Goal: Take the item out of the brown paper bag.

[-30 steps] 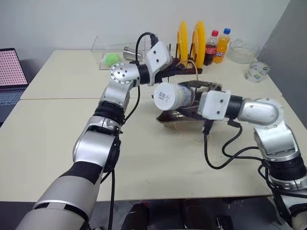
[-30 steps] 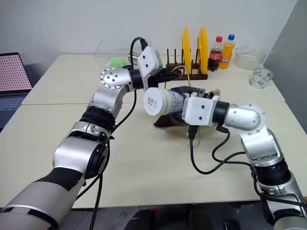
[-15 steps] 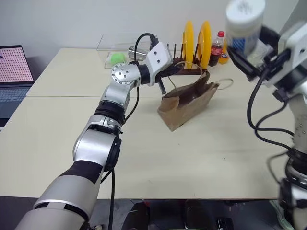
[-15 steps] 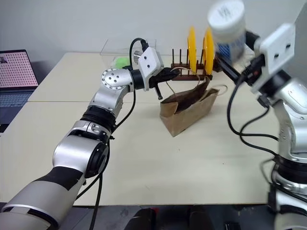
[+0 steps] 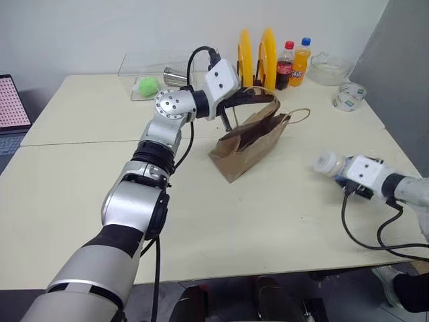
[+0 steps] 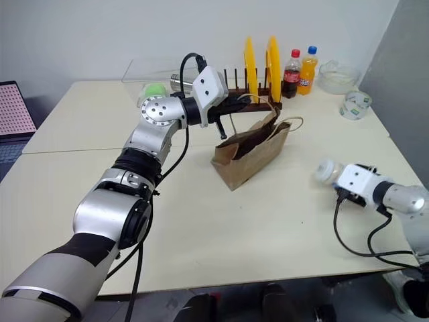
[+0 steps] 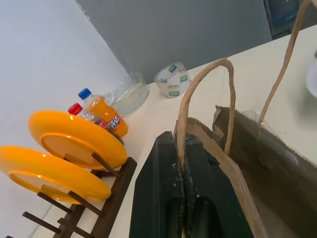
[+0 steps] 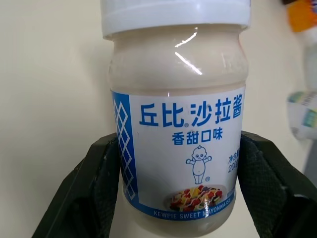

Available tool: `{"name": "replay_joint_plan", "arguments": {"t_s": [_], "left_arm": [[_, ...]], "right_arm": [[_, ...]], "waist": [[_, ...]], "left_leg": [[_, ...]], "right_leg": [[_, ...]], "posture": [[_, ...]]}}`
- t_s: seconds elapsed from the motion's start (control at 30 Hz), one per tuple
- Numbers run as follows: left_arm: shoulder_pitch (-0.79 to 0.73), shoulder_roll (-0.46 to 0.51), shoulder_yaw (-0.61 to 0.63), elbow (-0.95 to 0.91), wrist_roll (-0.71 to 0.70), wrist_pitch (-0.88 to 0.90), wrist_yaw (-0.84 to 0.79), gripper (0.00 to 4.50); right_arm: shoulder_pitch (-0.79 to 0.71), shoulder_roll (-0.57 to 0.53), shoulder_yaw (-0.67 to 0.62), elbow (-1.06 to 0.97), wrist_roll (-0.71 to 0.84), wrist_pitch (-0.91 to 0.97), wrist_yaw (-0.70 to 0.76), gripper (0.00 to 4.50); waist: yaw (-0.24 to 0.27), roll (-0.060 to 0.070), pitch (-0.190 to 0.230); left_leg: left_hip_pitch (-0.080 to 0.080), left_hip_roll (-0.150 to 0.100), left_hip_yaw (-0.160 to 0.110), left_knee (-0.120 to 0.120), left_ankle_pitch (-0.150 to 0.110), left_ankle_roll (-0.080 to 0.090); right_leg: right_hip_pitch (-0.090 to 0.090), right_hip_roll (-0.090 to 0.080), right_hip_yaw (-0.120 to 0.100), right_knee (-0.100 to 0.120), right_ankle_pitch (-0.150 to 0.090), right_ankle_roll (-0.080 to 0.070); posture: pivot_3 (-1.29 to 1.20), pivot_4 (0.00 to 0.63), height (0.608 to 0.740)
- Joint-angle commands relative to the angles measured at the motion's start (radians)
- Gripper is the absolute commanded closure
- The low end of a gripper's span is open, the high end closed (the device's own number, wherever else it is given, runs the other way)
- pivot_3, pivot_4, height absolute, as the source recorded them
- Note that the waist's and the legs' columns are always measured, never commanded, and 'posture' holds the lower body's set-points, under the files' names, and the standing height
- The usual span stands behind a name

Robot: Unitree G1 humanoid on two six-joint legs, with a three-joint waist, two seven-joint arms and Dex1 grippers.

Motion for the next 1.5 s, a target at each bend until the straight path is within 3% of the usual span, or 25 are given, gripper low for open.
{"name": "replay_joint_plan", "arguments": {"t_s": [0.03,0.1,0.2,0.27,0.53,0.7,0.8,0.93,1.07,1.23,1.33,1.43,1.5], "left_arm": [[-0.011,0.01,0.012,-0.033,-0.008,-0.005,0.002,4.5],[-0.009,0.012,0.013,-0.036,-0.009,-0.003,0.002,4.5],[-0.006,0.012,0.013,-0.039,-0.01,0.0,0.003,4.5],[-0.004,0.012,0.013,-0.04,-0.01,0.0,0.003,4.5],[-0.001,0.024,0.014,-0.026,-0.005,-0.002,0.007,4.5],[-0.004,0.046,0.022,-0.002,-0.004,0.011,0.02,4.5],[-0.004,0.059,0.024,0.011,-0.005,0.025,0.018,4.5],[0.005,0.087,0.028,0.025,-0.012,0.042,-0.016,4.5],[0.023,0.124,0.05,0.006,-0.034,0.092,-0.034,3.63],[0.072,0.16,0.087,-0.086,-0.088,0.201,-0.069,2.19],[0.152,0.197,0.121,-0.233,-0.149,0.342,-0.1,1.32],[0.314,0.234,0.181,-0.512,-0.243,0.518,-0.081,0.45],[0.414,0.23,0.237,-0.698,-0.306,0.642,-0.003,0.45]], "right_arm": [[-0.021,-0.047,0.006,0.019,-0.054,-0.055,0.015,1.52],[-0.014,-0.043,0.007,0.018,-0.039,-0.055,0.036,1.52],[0.003,-0.034,-0.009,0.0,-0.011,-0.043,0.061,0.49],[0.016,-0.034,-0.025,-0.009,0.002,-0.031,0.067,0.05],[0.168,-0.046,-0.244,-0.242,0.12,0.097,0.101,0.05],[0.25,0.08,-0.4,-0.578,0.349,0.312,0.093,0.05],[0.227,0.213,-0.372,-0.765,0.481,0.423,-0.001,0.05],[0.147,0.415,-0.209,-0.895,0.535,0.518,-0.177,0.05],[0.094,0.536,-0.077,-0.882,0.486,0.525,-0.285,0.0],[0.069,0.565,-0.029,-0.852,0.469,0.501,-0.313,0.0],[0.057,0.565,-0.027,-0.822,0.469,0.48,-0.305,0.0],[0.072,0.559,-0.038,-0.804,0.463,0.452,-0.299,0.0],[0.094,0.563,-0.047,-0.799,0.444,0.422,-0.313,0.0]], "waist": [[0.003,0.0,0.0],[0.005,0.0,0.0],[0.006,0.0,0.0],[0.006,0.0,0.0],[0.01,0.0,0.0],[0.007,0.0,0.0],[0.006,0.0,0.0],[0.005,0.0,0.0],[0.005,0.0,0.0],[0.005,0.0,0.0],[0.002,0.0,0.0],[-0.001,0.0,-0.001],[-0.001,0.001,-0.001]], "left_leg": [[0.0,0.0,0.0,0.0,0.001,-0.001],[-0.001,0.0,0.0,0.0,0.001,-0.002],[-0.001,0.0,-0.001,0.0,0.001,-0.002],[-0.001,0.0,-0.001,0.0,0.001,-0.002],[-0.001,0.0,-0.001,0.0,0.001,-0.002],[-0.001,0.0,-0.001,0.0,0.0,0.0],[-0.001,0.001,-0.003,0.001,0.0,0.001],[-0.001,0.001,-0.003,0.001,0.0,0.001],[-0.001,0.0,-0.004,0.001,0.0,-0.001],[-0.001,0.0,-0.005,0.001,0.001,-0.002],[-0.001,0.0,-0.005,0.001,0.001,-0.002],[0.0,0.001,-0.005,0.0,0.001,-0.002],[0.0,0.002,-0.006,0.0,0.001,-0.003]], "right_leg": [[0.0,0.0,0.0,0.0,0.0,0.0],[0.0,0.0,0.0,-0.001,0.0,0.0],[0.0,0.0,-0.001,-0.001,0.0,0.0],[0.0,0.0,-0.001,-0.001,0.0,0.0],[0.0,0.0,-0.001,-0.001,0.0,0.0],[0.0,0.0,-0.001,0.0,0.0,0.0],[0.001,0.001,-0.002,0.0,0.0,0.0],[0.001,0.001,-0.002,0.001,0.0,0.0],[0.0,0.001,-0.003,0.001,0.0,0.0],[0.0,0.001,-0.004,0.001,0.0,0.0],[0.0,0.001,-0.004,0.001,0.0,0.0],[0.0,0.001,-0.004,0.001,0.0,0.0],[-0.001,0.002,-0.004,0.001,0.0,0.0]], "posture": [[0.0,0.15,0.74],[0.0,0.15,0.74],[0.0,0.15,0.74],[0.0,0.15,0.74],[0.0,0.15,0.74],[0.0,0.15,0.74],[0.0,0.15,0.74],[0.0,0.15,0.74],[0.0,0.15,0.74],[0.0,0.15,0.74],[0.0,0.15,0.74],[0.0,0.15,0.74],[0.0,0.15,0.74]]}}
